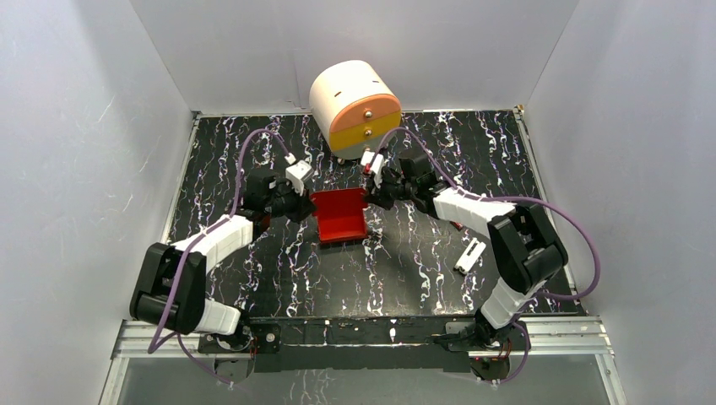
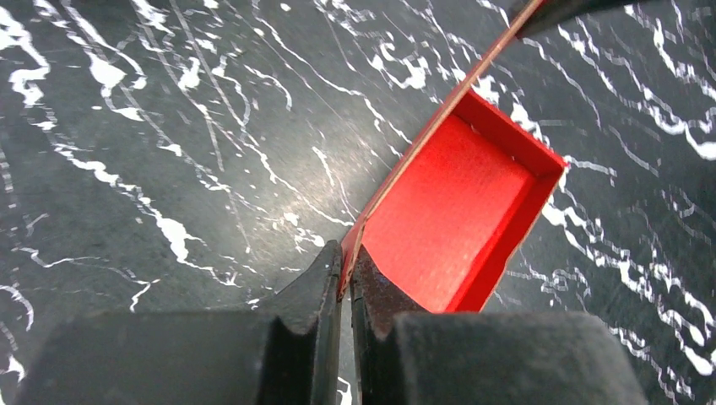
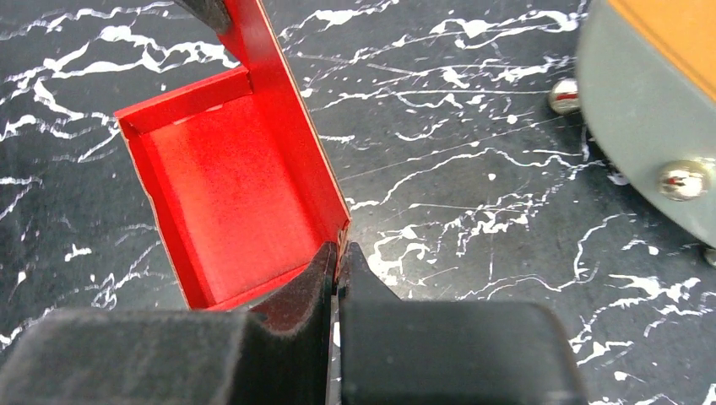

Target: Fold the paper box

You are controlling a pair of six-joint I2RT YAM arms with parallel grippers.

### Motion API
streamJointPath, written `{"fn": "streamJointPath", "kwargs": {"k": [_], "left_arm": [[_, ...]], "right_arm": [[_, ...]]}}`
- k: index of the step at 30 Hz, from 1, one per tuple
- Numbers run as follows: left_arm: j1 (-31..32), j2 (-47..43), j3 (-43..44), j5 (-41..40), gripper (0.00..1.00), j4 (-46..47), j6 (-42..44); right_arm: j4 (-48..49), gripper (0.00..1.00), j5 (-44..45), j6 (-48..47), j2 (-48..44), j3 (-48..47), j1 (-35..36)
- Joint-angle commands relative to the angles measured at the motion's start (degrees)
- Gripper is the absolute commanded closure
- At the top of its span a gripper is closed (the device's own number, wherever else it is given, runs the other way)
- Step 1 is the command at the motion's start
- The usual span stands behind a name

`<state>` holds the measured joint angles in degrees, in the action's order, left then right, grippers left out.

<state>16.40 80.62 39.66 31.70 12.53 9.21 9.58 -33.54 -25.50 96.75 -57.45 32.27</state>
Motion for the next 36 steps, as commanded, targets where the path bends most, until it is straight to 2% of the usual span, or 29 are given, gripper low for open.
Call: {"fn": "streamJointPath", "kwargs": {"k": [1, 7, 12, 19, 26, 36], "left_arm": [[1.28, -4.86, -0.72, -6.24, 1.0, 7.15, -8.43], [4.94, -5.3, -1.67, -16.74, 1.0, 11.01, -15.44], [10.81, -4.26, -1.03, -25.66, 1.0, 13.06, -17.08], [14.76, -3.23, -1.33, -36.87, 1.0, 16.34, -23.06], [16.64, -1.37, -1.28, -42.63, 1.0, 19.52, -27.65], [19.13, 1.18, -1.83, -47.78, 1.0, 23.41, -35.06]], "right_arm": [[3.74, 1.0, 11.68, 7.5, -3.75, 1.21, 2.89], [4.19, 1.0, 23.66, 13.64, -4.39, 1.19, 7.29], [5.13, 1.0, 32.24, 19.5, -4.05, 0.93, 10.29], [6.84, 0.99, 40.86, 31.11, -2.9, 0.31, 13.07], [6.08, 0.97, 52.42, 38.04, 0.33, -2.35, 17.15], [-3.2, 0.95, 71.41, 52.94, 5.38, -9.73, 20.46]]}}
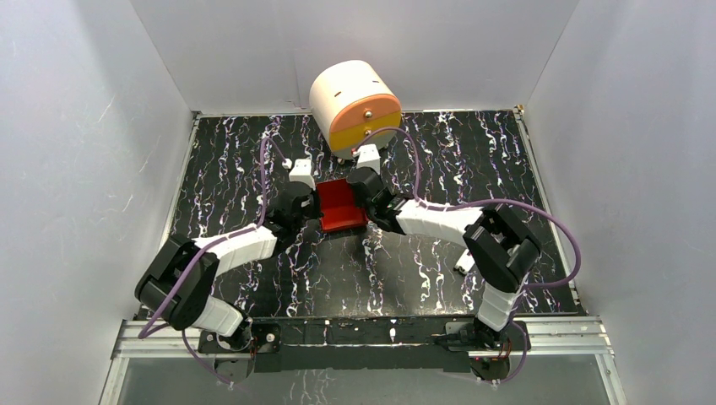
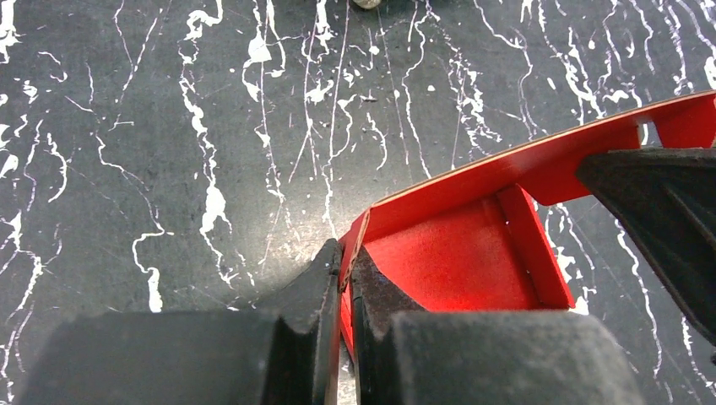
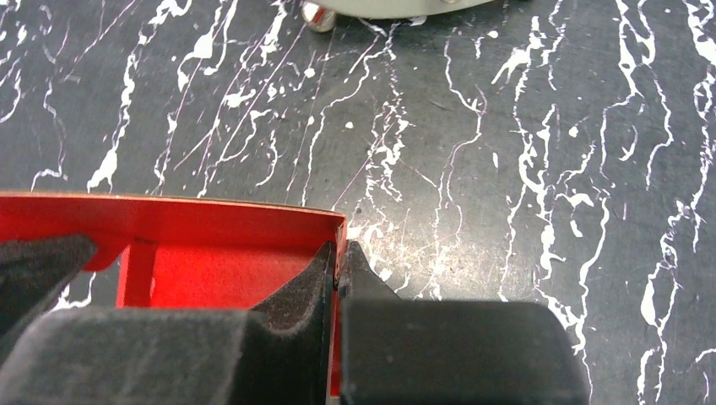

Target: Fold the paper box

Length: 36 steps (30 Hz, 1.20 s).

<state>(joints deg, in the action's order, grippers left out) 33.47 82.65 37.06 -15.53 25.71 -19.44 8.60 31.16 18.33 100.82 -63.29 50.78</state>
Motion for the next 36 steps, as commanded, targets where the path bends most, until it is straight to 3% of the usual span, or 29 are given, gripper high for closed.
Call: {"fn": "streamJointPath", "kwargs": {"k": [1, 19, 36], "left_arm": [[2.23, -0.69, 0.74, -0.94, 1.0, 10.39, -6.93], [4.08, 1.68, -0.03, -5.36, 0.99, 10.17, -18.26], [9.23, 1.88, -1.29, -13.78, 0.93, 8.47, -16.82]], "right_arm": [[-2.27, 0.95, 7.56, 10.23, 1.58, -4.09, 2.15], [-4.9, 0.94, 15.58, 22.45, 3.57, -2.55, 4.72], [-8.51, 0.91, 22.89, 29.83, 3.29, -0.6, 7.98]]}}
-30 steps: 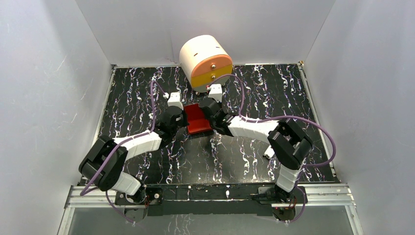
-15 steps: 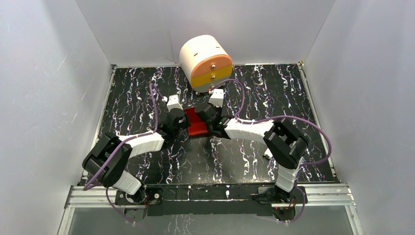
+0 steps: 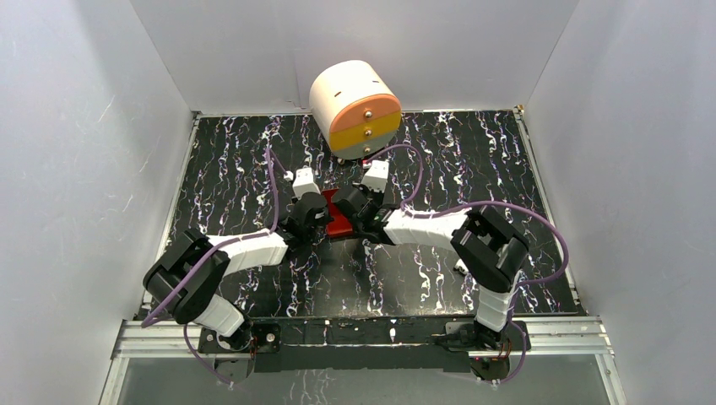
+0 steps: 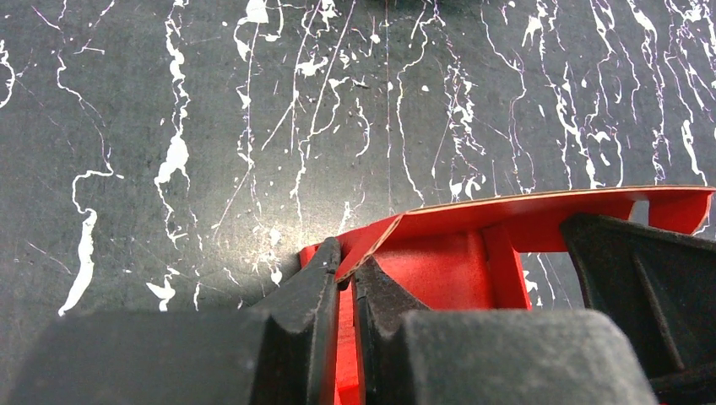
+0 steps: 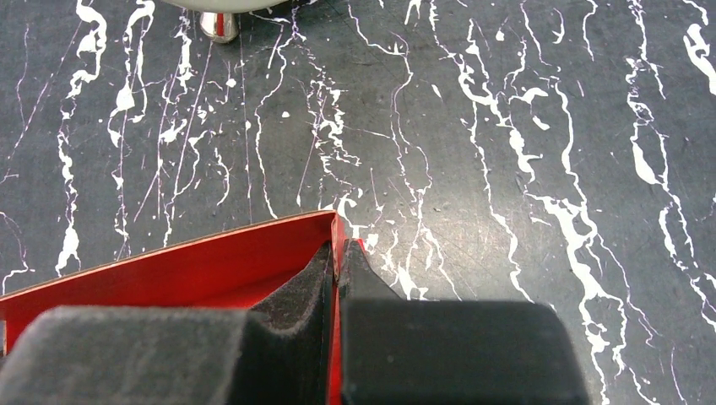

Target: Fold the paper box

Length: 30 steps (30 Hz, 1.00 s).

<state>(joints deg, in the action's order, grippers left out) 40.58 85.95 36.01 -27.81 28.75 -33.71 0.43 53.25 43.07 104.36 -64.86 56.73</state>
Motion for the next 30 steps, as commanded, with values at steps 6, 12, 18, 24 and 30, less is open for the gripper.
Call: {"fn": "streamJointPath", "kwargs": {"k": [6, 12, 18, 24, 30], "left_arm": [[3.57, -2.48, -2.65, -3.11, 0.93, 6.05, -4.63], [4.95, -3.71, -5.21, -4.06, 0.91, 6.85, -6.93], [6.02, -5.31, -8.17, -4.88, 0.9, 7.48, -7.92], [7.08, -8.21, -12.44, -6.07, 0.87, 8.53, -8.98], [7.5, -11.71, -15.83, -6.74, 0.85, 10.15, -8.85]], "right_arm": [[-4.71, 0.9, 3.75, 9.51, -0.92, 3.0, 3.83], [-6.79, 0.89, 5.4, 13.0, -1.26, 4.7, 5.84], [-11.0, 0.87, 8.77, 18.58, -1.05, 5.78, 8.35], [-14.36, 0.86, 10.63, 23.42, -0.31, 6.77, 10.09], [-15.56, 0.85, 11.72, 26.12, 0.05, 8.15, 11.24]]}}
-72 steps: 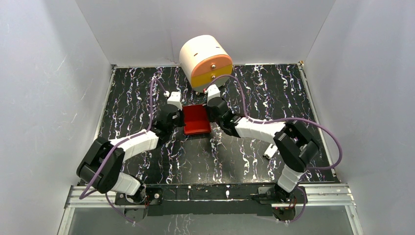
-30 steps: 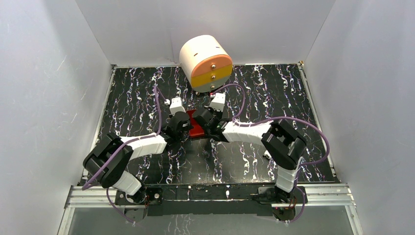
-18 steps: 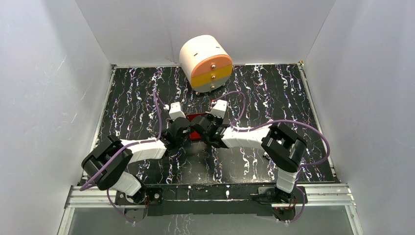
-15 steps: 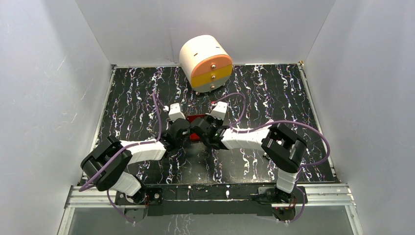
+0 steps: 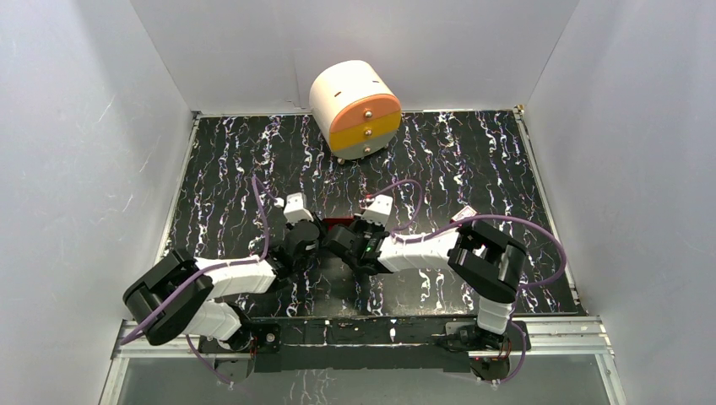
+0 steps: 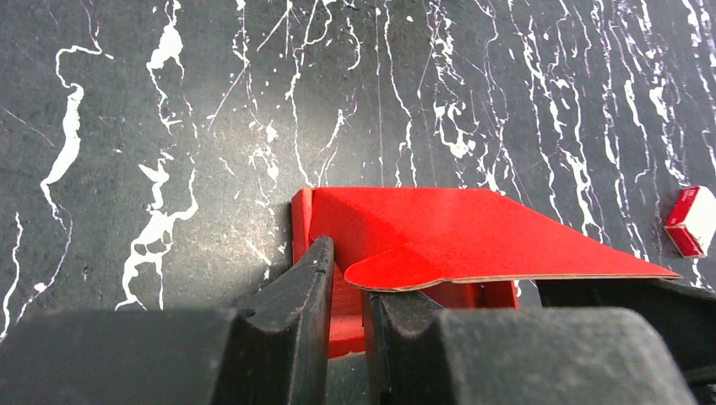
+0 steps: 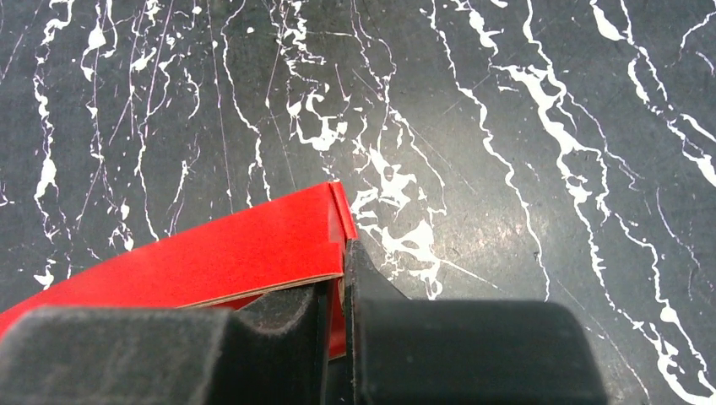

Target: Fold the paper box

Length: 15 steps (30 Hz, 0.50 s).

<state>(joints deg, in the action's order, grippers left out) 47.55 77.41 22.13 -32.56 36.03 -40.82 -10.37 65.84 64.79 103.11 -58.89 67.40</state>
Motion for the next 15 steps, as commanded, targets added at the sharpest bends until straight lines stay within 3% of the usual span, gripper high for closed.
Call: {"fn": "streamJointPath", "kwargs": {"k": [1, 15], "left_arm": [[0.57, -3.44, -2.45, -2.08, 0.85, 3.37, -2.34], [1.19, -3.67, 0.09, 1.34, 0.84, 5.0, -2.21]], "right_arm": [[-4.67, 0.84, -0.61, 4.67, 1.38, 2.48, 0.73], [-2.57, 0.84, 0.77, -0.75, 1.65, 0.76, 1.25]]}}
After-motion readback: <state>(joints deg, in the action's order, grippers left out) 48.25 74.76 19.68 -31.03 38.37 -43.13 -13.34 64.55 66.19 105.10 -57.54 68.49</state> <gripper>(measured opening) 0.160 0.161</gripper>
